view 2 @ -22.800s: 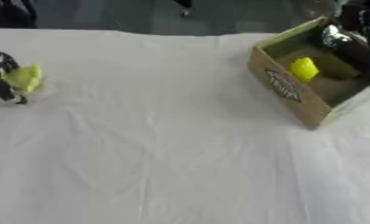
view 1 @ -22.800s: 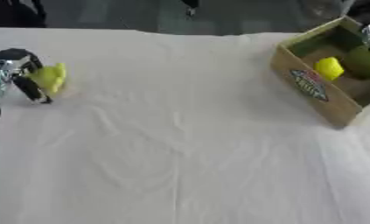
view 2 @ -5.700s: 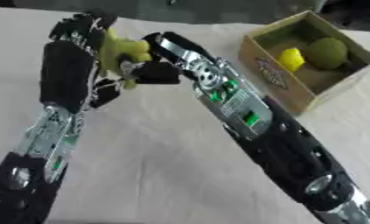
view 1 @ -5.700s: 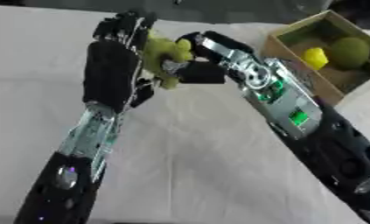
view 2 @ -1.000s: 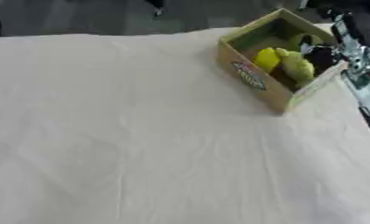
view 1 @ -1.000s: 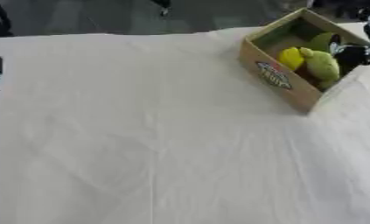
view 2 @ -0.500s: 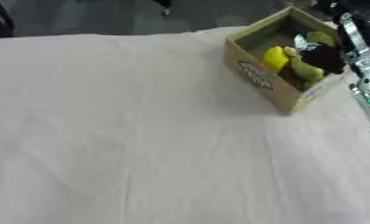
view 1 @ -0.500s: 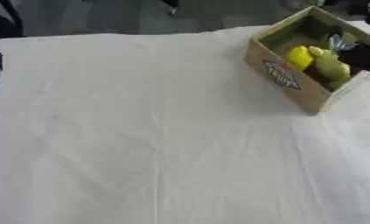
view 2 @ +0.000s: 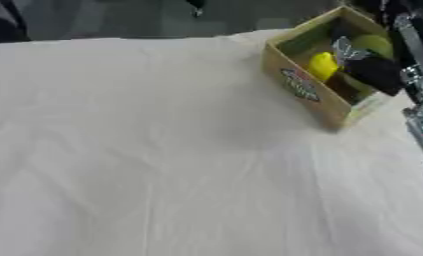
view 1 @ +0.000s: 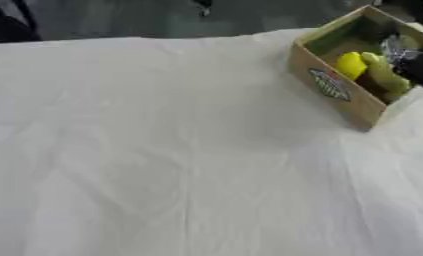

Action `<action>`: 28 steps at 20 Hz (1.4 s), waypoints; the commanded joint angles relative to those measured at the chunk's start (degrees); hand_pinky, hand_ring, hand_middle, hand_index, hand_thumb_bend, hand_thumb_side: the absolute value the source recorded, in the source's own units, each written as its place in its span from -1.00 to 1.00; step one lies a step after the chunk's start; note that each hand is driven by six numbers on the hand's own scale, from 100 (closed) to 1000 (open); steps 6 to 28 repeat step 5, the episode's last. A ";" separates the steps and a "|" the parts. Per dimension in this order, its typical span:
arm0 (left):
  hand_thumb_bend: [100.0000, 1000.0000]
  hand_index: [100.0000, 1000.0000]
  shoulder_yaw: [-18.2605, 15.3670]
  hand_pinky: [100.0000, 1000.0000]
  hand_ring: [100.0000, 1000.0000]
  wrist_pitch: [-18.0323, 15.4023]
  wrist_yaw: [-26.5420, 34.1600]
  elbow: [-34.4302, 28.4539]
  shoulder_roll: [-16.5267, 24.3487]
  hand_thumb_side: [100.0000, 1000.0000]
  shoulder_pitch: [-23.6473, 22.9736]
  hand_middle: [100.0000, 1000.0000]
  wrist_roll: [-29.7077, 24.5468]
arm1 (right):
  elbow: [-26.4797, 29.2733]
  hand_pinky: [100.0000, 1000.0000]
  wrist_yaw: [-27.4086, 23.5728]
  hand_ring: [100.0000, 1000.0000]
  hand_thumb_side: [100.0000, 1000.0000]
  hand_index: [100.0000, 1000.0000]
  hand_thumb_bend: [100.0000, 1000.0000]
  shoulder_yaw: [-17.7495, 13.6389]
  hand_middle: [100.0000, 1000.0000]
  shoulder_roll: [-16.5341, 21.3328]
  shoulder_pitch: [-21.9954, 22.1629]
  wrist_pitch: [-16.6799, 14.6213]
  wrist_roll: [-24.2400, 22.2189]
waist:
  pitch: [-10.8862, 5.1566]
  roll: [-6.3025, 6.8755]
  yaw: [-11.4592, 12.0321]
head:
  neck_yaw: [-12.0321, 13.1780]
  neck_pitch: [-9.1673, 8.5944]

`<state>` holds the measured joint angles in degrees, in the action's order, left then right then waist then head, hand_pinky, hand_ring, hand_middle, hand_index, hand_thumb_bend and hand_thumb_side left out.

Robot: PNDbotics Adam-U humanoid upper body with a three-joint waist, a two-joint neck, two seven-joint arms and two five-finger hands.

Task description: Pick up the objects with one hand, pass them to the other hand, and then place them into the box on the other side of the table.

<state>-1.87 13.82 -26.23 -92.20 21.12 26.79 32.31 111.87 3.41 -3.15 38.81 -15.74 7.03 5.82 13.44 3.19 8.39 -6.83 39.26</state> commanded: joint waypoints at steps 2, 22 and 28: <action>-0.25 0.45 -1.31 0.06 0.10 -1.75 4.44 0.46 0.20 -0.16 0.37 0.16 0.74 | 1.71 1.00 -0.27 0.92 -0.12 0.97 -1.00 -0.68 0.70 -0.77 0.25 -0.43 -1.73 | -1.27 -0.02 0.32 | 1.45 0.57; -0.30 0.45 -1.44 0.08 0.11 -3.09 8.15 1.33 -0.64 -0.08 0.27 0.17 0.91 | 1.72 1.00 -1.06 0.92 -0.09 0.98 -1.00 -0.45 0.70 -1.85 0.62 -0.55 -3.24 | -1.18 -0.13 0.61 | 2.09 0.55; -0.30 0.45 -1.44 0.08 0.11 -3.09 8.15 1.33 -0.64 -0.08 0.27 0.17 0.91 | 1.72 1.00 -1.06 0.92 -0.09 0.98 -1.00 -0.45 0.70 -1.85 0.62 -0.55 -3.24 | -1.18 -0.13 0.61 | 2.09 0.55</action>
